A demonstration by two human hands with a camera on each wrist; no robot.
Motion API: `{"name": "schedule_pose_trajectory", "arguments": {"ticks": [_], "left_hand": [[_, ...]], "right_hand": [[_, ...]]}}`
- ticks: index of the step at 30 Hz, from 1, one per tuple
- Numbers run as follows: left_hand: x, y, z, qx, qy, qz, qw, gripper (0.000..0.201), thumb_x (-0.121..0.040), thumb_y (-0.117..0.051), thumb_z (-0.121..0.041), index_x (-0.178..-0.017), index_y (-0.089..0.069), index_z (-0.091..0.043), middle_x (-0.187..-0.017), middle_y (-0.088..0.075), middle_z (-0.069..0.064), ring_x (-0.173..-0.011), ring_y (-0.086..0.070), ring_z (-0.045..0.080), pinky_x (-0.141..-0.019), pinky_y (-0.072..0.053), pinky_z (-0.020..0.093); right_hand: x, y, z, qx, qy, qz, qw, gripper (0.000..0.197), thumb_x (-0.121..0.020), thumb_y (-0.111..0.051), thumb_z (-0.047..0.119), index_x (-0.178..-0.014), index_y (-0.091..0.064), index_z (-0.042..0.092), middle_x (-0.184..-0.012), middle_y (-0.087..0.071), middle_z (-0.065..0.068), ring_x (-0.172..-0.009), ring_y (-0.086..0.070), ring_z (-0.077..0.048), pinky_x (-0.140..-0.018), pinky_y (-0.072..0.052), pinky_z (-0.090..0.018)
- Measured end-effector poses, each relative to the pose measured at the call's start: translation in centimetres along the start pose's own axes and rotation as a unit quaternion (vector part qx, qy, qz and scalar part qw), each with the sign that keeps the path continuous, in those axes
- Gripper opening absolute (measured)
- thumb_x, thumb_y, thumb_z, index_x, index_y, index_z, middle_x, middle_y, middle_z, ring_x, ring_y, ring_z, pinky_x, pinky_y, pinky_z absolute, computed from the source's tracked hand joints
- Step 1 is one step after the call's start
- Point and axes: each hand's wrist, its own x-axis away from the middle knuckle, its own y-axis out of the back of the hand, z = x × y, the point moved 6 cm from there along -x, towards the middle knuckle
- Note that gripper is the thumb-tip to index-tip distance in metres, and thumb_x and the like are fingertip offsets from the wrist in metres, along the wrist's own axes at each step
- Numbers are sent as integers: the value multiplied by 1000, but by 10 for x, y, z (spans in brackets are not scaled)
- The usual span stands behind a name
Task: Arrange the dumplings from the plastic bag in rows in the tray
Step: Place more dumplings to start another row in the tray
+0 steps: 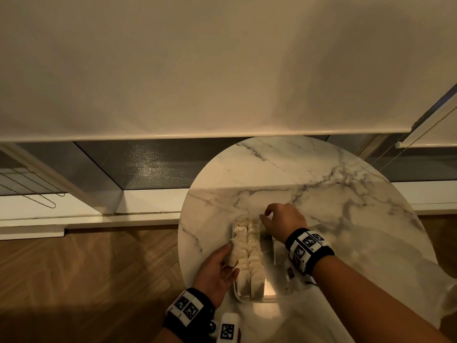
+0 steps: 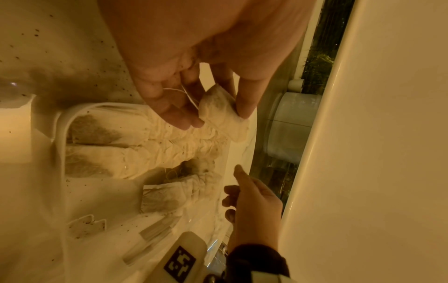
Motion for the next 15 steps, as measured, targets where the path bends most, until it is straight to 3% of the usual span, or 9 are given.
{"name": "schedule_pose_trajectory", "arguments": {"ticks": [3,6,9,12,15], "left_hand": [[4,-8,-4,-38,-29,25,999,36,-85,-74,-29,-117,-73,-14,-110,-75,8,-98,-66,21,-79,-51,34],[9,-17,-4,-74,-54,46,995,28,-87,-70,-26,-113,-75,-17,-109,-75,7,-96,-65,19,-84,-48,33],[10,-19,-1,-108,-63,55,991,21,-87,-70,-23,-106,-78,-18,-111,-75,7,-101,-65,20,-89,-45,36],[9,-18,1,-136,-71,46,987,21,-88,-71,-21,-107,-77,-16,-110,-75,9,-101,-65,22,-85,-46,35],[7,-15,0,-159,-92,25,983,19,-91,-69,-24,-105,-75,-13,-99,-75,8,-92,-65,23,-78,-50,34]], "right_hand": [[30,-8,19,-233,24,84,969,28,-88,-64,53,-92,-74,26,-76,-72,5,-65,-66,-7,-63,-56,-25],[57,-17,37,-370,63,141,916,17,-89,-71,35,-92,-75,18,-75,-72,-1,-64,-65,-7,-57,-51,-20],[68,-25,35,-408,57,128,902,13,-91,-69,23,-91,-74,11,-70,-69,-2,-62,-63,-9,-53,-49,-19],[73,-26,27,-417,47,118,900,10,-90,-71,23,-89,-75,13,-70,-70,-6,-62,-62,-10,-52,-49,-21],[73,-19,18,-401,36,103,910,11,-84,-77,26,-85,-73,15,-71,-71,-8,-59,-62,-10,-53,-49,-21]]}}
